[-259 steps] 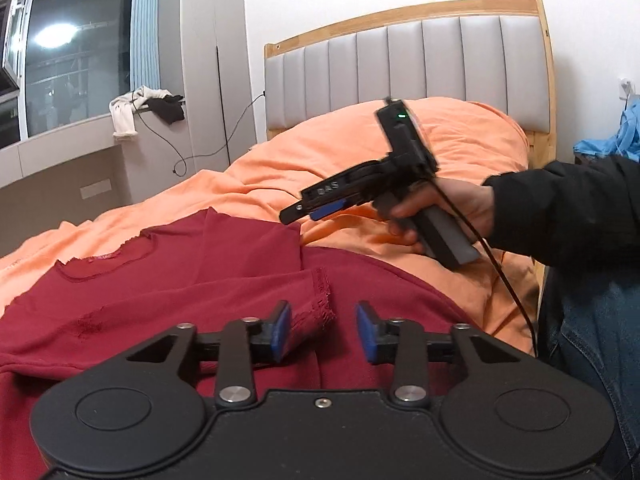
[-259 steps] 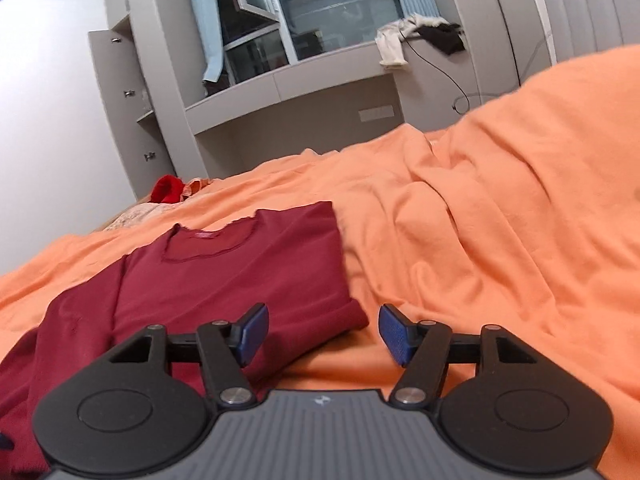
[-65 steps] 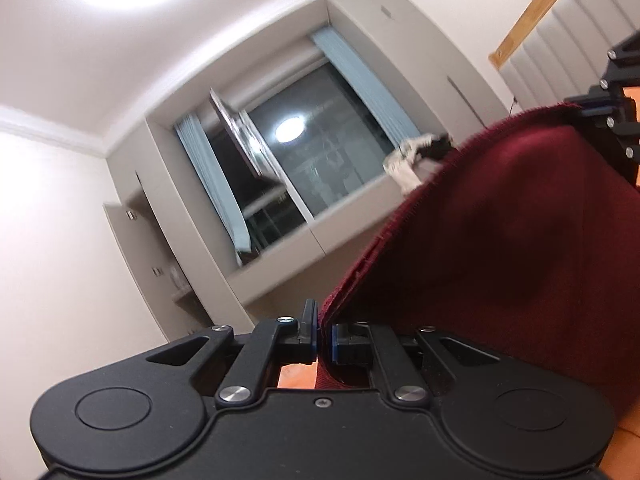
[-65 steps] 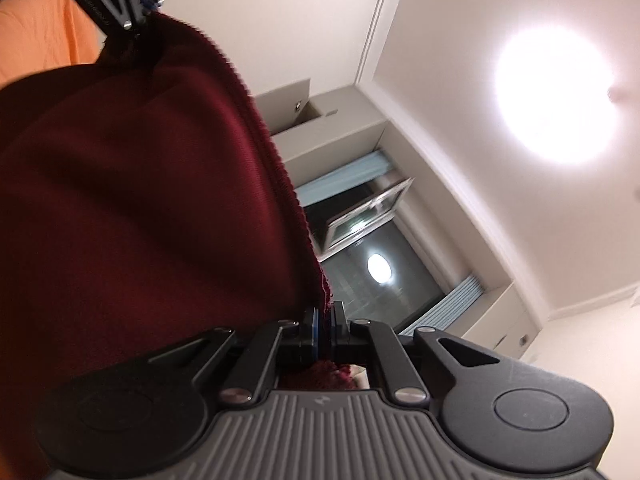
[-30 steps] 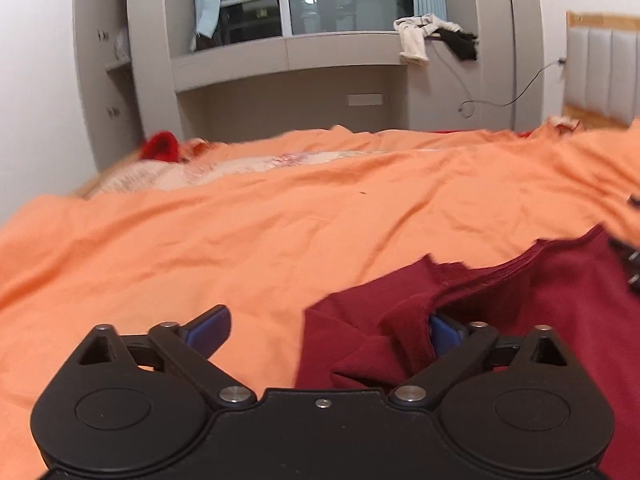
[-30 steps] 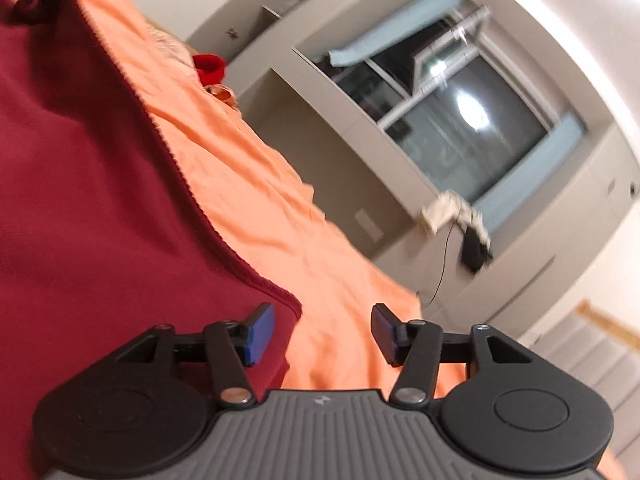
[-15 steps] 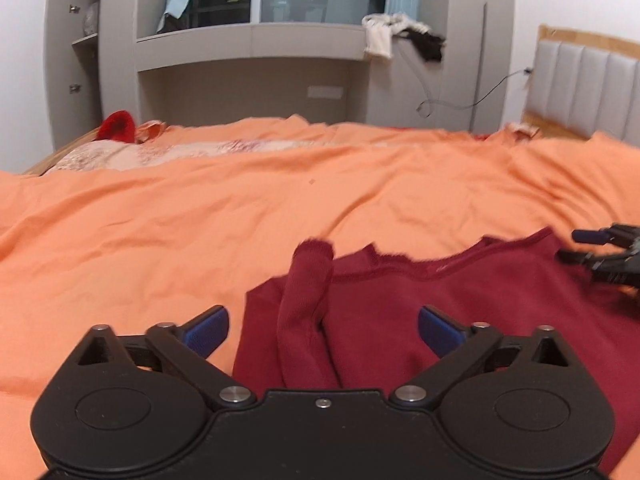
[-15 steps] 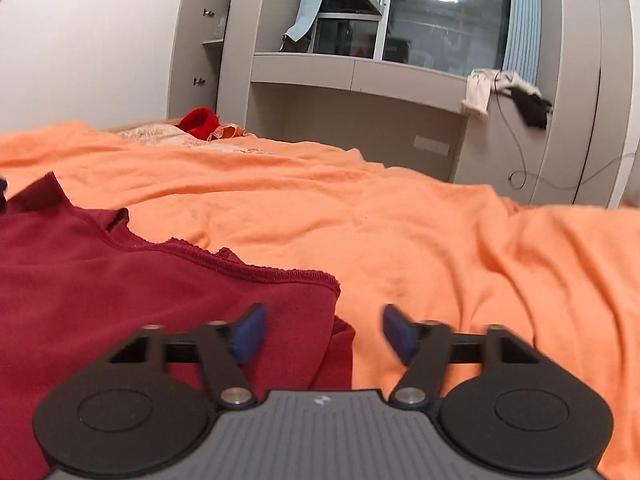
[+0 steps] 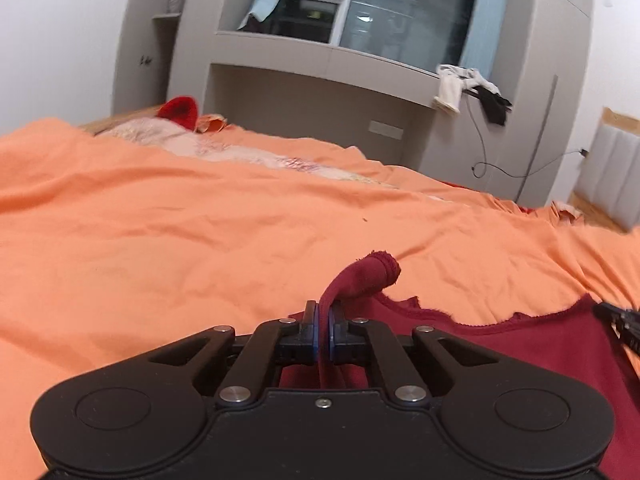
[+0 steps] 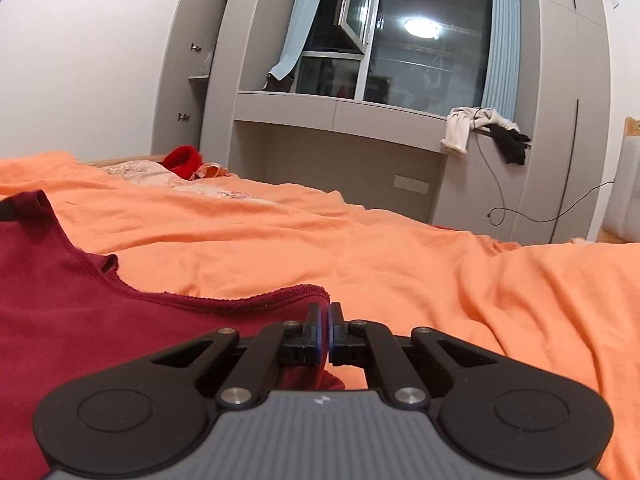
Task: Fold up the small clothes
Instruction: 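Open both tools and release the folded hem onto the shirt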
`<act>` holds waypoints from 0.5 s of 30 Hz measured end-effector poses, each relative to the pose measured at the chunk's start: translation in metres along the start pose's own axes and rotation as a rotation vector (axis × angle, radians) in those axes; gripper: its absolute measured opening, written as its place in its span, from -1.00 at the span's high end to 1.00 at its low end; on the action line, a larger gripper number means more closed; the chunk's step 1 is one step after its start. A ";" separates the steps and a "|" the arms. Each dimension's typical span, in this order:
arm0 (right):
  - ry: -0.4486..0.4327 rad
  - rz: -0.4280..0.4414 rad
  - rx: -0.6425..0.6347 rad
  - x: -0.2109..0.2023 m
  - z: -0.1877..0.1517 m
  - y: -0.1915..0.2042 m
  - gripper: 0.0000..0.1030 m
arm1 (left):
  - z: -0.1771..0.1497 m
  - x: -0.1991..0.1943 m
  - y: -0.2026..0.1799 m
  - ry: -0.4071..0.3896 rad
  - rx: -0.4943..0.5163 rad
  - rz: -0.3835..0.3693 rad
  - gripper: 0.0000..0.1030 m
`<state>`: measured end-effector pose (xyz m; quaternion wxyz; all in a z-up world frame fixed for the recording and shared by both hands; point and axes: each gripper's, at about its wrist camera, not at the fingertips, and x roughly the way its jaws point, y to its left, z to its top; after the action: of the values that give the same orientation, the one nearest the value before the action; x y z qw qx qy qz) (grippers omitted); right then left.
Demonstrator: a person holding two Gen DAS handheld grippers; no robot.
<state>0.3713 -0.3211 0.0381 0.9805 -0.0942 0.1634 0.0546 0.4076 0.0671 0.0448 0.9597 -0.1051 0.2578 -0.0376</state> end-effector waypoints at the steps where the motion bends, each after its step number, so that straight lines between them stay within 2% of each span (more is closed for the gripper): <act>1: 0.013 -0.006 0.000 0.003 -0.001 0.001 0.95 | -0.001 0.003 0.001 0.010 0.000 0.012 0.93; 6: 0.046 -0.042 -0.015 0.013 -0.007 0.002 0.95 | -0.006 0.016 0.007 0.063 -0.029 0.019 0.92; 11: 0.032 -0.075 -0.012 0.012 -0.008 0.001 0.95 | 0.004 0.008 0.027 0.024 -0.172 -0.058 0.93; 15: 0.051 -0.066 -0.022 0.015 -0.009 0.002 0.95 | 0.008 0.002 0.027 0.000 -0.176 -0.070 0.93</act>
<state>0.3819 -0.3197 0.0247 0.9762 -0.1118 0.1847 0.0217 0.4135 0.0947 0.0444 0.9448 -0.1979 0.2564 -0.0484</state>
